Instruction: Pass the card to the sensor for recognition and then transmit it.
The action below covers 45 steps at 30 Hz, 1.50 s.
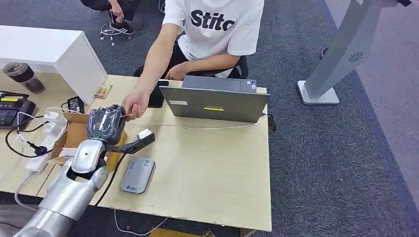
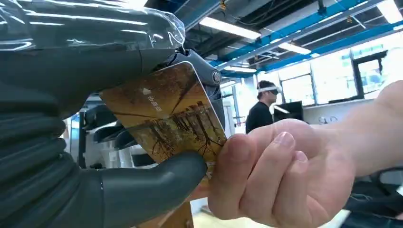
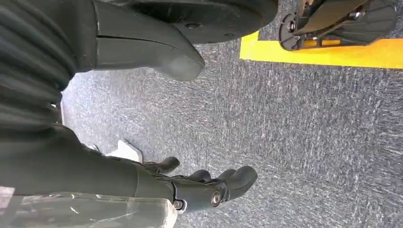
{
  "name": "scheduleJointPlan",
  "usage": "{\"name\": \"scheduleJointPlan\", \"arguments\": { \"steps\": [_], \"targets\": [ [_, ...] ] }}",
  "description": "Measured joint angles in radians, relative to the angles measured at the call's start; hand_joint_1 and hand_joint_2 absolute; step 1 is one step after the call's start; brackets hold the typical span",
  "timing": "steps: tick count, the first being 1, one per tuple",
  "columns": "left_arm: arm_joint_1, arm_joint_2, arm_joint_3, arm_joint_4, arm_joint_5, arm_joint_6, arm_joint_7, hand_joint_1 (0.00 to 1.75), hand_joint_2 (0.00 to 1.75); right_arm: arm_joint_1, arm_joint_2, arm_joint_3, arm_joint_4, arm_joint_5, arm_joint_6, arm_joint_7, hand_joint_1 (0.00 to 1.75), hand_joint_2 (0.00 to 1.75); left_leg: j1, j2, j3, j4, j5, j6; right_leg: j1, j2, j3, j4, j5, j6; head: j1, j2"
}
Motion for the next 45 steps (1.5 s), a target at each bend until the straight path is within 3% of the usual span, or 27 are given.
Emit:
{"name": "scheduleJointPlan", "arguments": {
  "steps": [3,4,5,9,10,15,26,27,34,40,45],
  "targets": [
    [-0.001,0.000,0.023,0.000,-0.017,0.009,0.000,1.75,1.75,0.000,0.000,-0.002,0.000,0.001,0.000,0.000,0.00,1.75,0.000,0.003,0.000,0.000,-0.001,0.000,0.000,0.003,-0.001,0.000,0.000,0.000,0.000,0.000],
    [-0.002,0.000,0.031,0.000,-0.020,0.014,-0.002,1.05,1.75,0.000,0.000,-0.003,0.000,0.001,0.000,-0.001,0.00,1.75,0.000,0.004,0.000,0.000,-0.001,0.000,0.000,0.004,-0.001,0.000,0.000,0.000,0.000,0.000],
    [-0.002,-0.001,0.038,0.000,-0.022,0.022,-0.005,0.00,1.75,0.000,0.000,-0.005,0.000,0.002,0.000,-0.001,0.00,1.75,0.000,0.005,0.000,0.000,-0.001,0.000,0.000,0.005,-0.001,0.000,0.000,0.000,0.000,0.000],
    [0.004,-0.005,0.070,0.000,-0.044,0.090,-0.002,0.00,1.75,0.000,0.000,-0.008,0.000,0.015,0.007,0.001,0.00,1.75,0.000,0.004,0.000,0.000,-0.002,0.001,0.000,0.004,-0.002,0.000,-0.001,0.000,0.000,0.000],
    [0.008,-0.007,0.080,0.000,-0.052,0.112,0.003,0.00,0.00,0.000,0.000,-0.009,0.000,0.015,0.008,0.002,0.00,1.75,0.000,0.003,0.000,0.000,-0.002,0.001,0.000,0.003,-0.002,0.000,-0.001,0.000,0.000,0.000],
    [0.032,-0.022,0.122,-0.009,-0.086,0.222,0.015,0.00,0.00,0.000,0.000,-0.010,0.000,0.018,0.008,0.008,0.00,1.75,0.000,0.003,0.000,0.000,-0.002,0.001,0.000,0.002,-0.001,0.000,-0.001,0.000,0.000,0.000],
    [0.080,-0.050,0.157,-0.026,-0.103,0.281,-0.005,0.00,0.00,0.000,0.000,-0.011,0.000,0.019,0.009,0.008,0.00,1.75,0.000,0.002,0.000,0.000,-0.002,0.001,0.000,0.002,0.000,0.000,0.000,0.000,0.000,0.000],
    [0.083,-0.051,0.159,-0.026,-0.103,0.281,-0.005,0.00,1.75,0.000,0.000,-0.011,0.000,0.019,0.009,0.008,0.00,1.75,0.000,0.002,0.000,0.000,-0.002,0.001,0.000,0.002,0.000,0.000,0.000,0.000,0.000,0.000],
    [0.131,-0.058,0.179,-0.064,-0.083,0.294,-0.022,0.00,1.75,0.000,0.000,-0.014,0.000,0.031,0.009,0.008,0.00,1.75,0.000,0.003,0.000,0.000,-0.002,0.001,0.000,0.002,-0.001,0.000,-0.001,0.000,0.000,0.000],
    [0.217,-0.066,0.225,-0.134,-0.052,0.320,-0.021,0.00,1.75,0.001,0.000,-0.022,0.000,0.027,0.007,0.006,0.00,1.75,0.000,0.003,0.000,0.000,-0.002,0.001,0.000,0.002,0.000,0.000,-0.001,0.000,0.000,0.000],
    [0.308,-0.069,0.271,-0.217,0.006,0.322,-0.061,0.00,1.75,0.002,0.000,-0.038,0.000,0.012,0.006,0.004,0.00,1.75,0.000,0.003,0.000,0.000,-0.002,0.001,0.000,0.002,-0.001,0.000,-0.001,0.000,0.000,0.000]
  ]
}}
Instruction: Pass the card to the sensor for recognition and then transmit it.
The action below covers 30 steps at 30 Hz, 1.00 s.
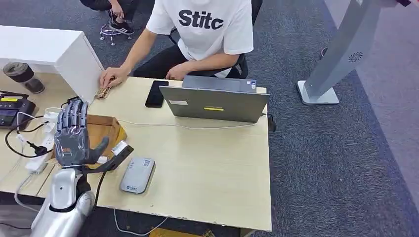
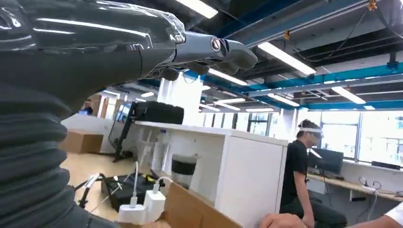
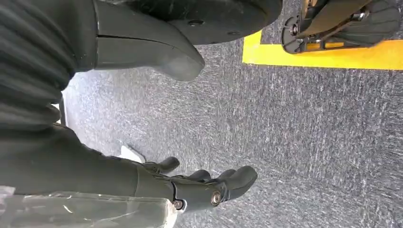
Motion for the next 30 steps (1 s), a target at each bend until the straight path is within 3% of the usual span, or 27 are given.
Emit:
{"name": "scheduleJointPlan", "arguments": {
  "steps": [14,20,30],
  "targets": [
    [0.223,-0.005,0.030,-0.178,0.007,-0.032,-0.030,0.00,1.75,0.006,0.000,-0.032,0.000,-0.018,-0.010,-0.003,0.00,1.75,0.000,-0.001,0.000,0.000,0.000,0.000,0.000,-0.001,0.000,0.000,-0.001,0.000,0.000,0.000],
    [0.244,-0.008,0.032,-0.205,0.002,-0.047,-0.027,0.00,1.75,0.006,0.000,-0.039,0.000,-0.018,-0.011,-0.003,0.00,1.75,0.000,-0.001,0.000,0.000,0.000,0.000,0.000,-0.002,0.001,0.000,0.000,0.000,0.000,0.000],
    [0.250,0.013,0.053,-0.219,0.095,-0.169,-0.043,0.00,1.75,0.006,0.000,-0.053,0.000,-0.018,-0.011,-0.014,0.00,1.75,0.000,-0.002,0.000,0.000,0.000,0.000,0.000,-0.002,0.001,0.000,0.000,0.000,0.000,0.000]
  ]
}}
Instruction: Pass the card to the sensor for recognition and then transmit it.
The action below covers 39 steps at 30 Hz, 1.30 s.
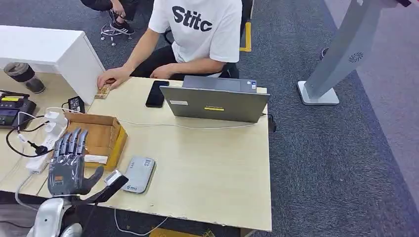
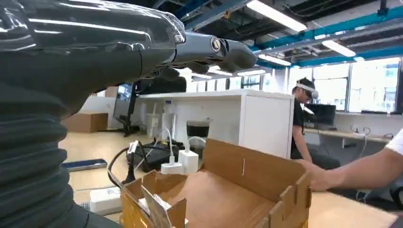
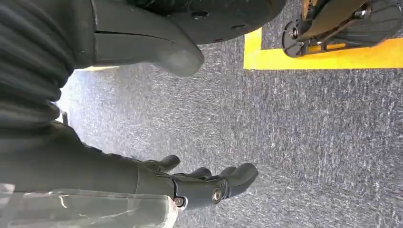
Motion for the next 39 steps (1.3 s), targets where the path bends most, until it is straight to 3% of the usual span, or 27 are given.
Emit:
{"name": "scheduleJointPlan", "arguments": {
  "steps": [7,11,14,21,39],
  "targets": [
    [0.000,0.048,0.030,-0.019,0.104,-0.106,-0.016,0.00,1.75,0.001,0.000,-0.010,0.000,-0.011,0.000,0.000,0.00,1.75,0.000,0.000,0.000,0.000,0.000,0.000,0.000,0.000,0.000,0.000,0.000,0.000,0.000,0.000],
    [-0.017,0.097,0.061,-0.021,0.202,-0.235,-0.037,0.00,1.75,0.002,0.000,-0.017,0.000,-0.011,0.001,-0.001,0.00,1.75,0.000,0.000,0.000,0.000,0.000,0.000,0.000,0.000,0.000,0.000,0.000,0.000,0.000,0.000],
    [-0.048,0.136,0.081,-0.006,0.191,-0.282,-0.040,0.00,1.75,0.003,0.000,-0.018,0.000,-0.003,0.004,0.001,0.00,1.75,0.000,0.000,0.000,0.000,0.000,-0.001,0.000,0.000,0.000,0.000,0.000,0.000,0.000,0.000],
    [-0.106,0.180,0.085,0.055,0.173,-0.295,-0.049,0.00,1.75,0.002,0.000,-0.018,0.000,0.005,0.013,0.003,0.00,1.75,0.000,0.000,0.000,0.000,0.000,-0.001,0.000,0.000,0.000,0.000,0.000,0.000,0.000,0.000],
    [-0.124,0.189,0.085,0.097,0.173,-0.294,-0.050,0.00,1.75,0.002,0.000,-0.018,0.000,0.005,0.012,0.003,0.00,1.75,0.000,0.000,0.000,0.000,0.000,-0.001,0.000,0.000,0.000,0.000,0.000,0.000,0.000,0.000]
  ]
}}
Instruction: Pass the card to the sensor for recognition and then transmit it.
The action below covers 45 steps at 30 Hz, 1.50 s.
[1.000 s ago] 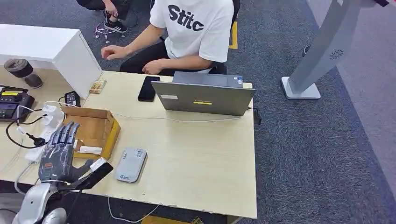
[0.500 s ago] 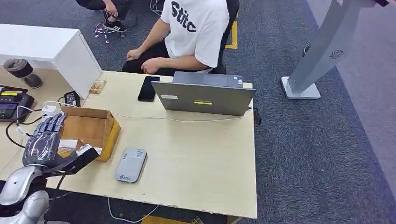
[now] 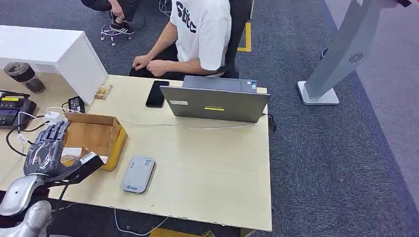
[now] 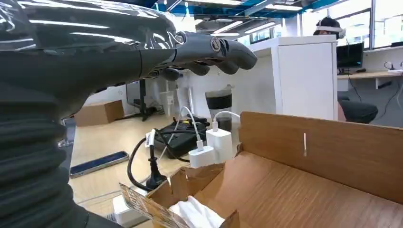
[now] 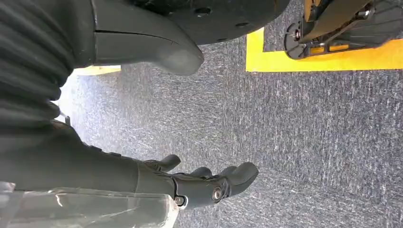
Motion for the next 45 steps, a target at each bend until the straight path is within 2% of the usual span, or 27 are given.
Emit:
{"name": "scheduleJointPlan", "arguments": {
  "steps": [45],
  "targets": [
    [-0.003,0.000,0.000,0.006,0.000,0.000,0.000,0.00,1.75,0.000,0.000,0.000,0.000,0.000,0.000,0.000,0.00,1.75,0.000,0.000,0.000,0.000,0.000,0.000,0.000,0.000,0.000,0.000,0.000,0.000,0.000,0.000]
  ]
}}
